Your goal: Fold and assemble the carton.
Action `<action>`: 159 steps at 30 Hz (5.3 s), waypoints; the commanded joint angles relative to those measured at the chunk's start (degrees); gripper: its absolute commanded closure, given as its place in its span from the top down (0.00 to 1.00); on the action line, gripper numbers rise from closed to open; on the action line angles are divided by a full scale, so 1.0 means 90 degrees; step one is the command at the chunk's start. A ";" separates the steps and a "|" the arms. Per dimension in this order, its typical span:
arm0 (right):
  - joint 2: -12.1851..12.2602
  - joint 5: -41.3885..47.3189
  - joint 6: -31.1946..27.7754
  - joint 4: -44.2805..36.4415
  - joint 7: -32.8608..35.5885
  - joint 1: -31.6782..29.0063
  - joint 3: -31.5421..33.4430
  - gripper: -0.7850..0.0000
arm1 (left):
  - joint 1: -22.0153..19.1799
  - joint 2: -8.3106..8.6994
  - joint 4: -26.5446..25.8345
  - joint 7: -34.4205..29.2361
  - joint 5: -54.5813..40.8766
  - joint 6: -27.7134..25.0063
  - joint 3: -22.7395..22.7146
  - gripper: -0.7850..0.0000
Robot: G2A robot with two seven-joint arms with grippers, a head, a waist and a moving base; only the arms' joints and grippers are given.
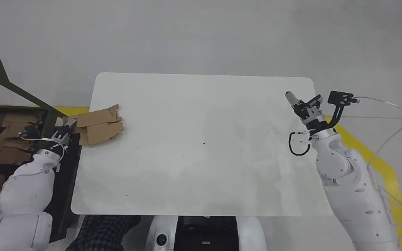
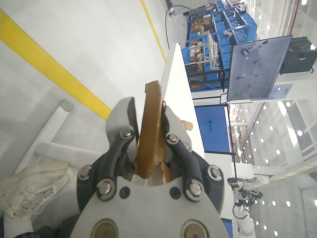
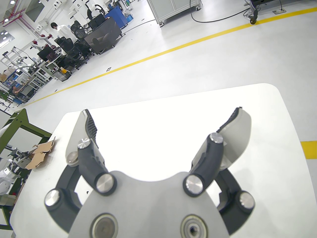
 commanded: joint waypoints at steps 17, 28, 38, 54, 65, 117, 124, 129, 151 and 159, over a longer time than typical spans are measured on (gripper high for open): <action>0.0000 0.0000 0.0000 0.0000 0.0000 0.0000 0.0000 1.00 | -0.0054 0.0131 -0.0654 -0.2738 -0.2326 0.0446 -0.1006 0.00; 0.0000 0.0000 0.0000 0.0000 0.0000 0.0000 0.0000 1.00 | 0.0371 0.0031 -0.2308 -0.3206 -0.2769 0.0774 -0.1010 0.00; 0.0000 0.0000 0.0000 0.0000 0.0000 0.0000 0.0000 1.00 | 0.0773 -0.0229 -0.3940 -0.2489 -0.2384 0.1169 -0.0341 0.00; 0.0000 0.0000 0.0000 0.0000 0.0000 0.0000 0.0000 1.00 | 0.1127 -0.0598 -0.5510 -0.1036 -0.1561 0.1483 0.0711 0.00; 0.0000 0.0000 0.0000 0.0000 0.0000 0.0000 0.0000 1.00 | 0.1187 -0.0650 -0.5649 -0.0885 -0.1448 0.1399 0.0826 0.00; 0.0000 0.0000 0.0000 0.0000 0.0000 0.0000 0.0000 1.00 | -0.2039 -0.1922 -0.4019 -0.3670 -0.0755 0.1577 0.3756 0.00; 0.0000 0.0000 0.0000 0.0000 0.0000 0.0000 0.0000 1.00 | -0.2039 -0.1922 -0.4019 -0.3670 -0.0755 0.1577 0.3756 0.00; 0.0000 0.0000 0.0000 0.0000 0.0000 0.0000 0.0000 1.00 | -0.2039 -0.1922 -0.4019 -0.3670 -0.0755 0.1577 0.3756 0.00; 0.0044 0.0926 -0.1717 -0.0018 0.1448 -0.0189 0.0072 1.00 | -0.2039 -0.1922 -0.4019 -0.3670 -0.0755 0.1577 0.3756 0.00; 0.0039 0.2350 -0.2803 0.0227 0.3372 0.0196 -0.0470 1.00 | -0.2039 -0.1922 -0.4019 -0.3670 -0.0755 0.1577 0.3756 0.00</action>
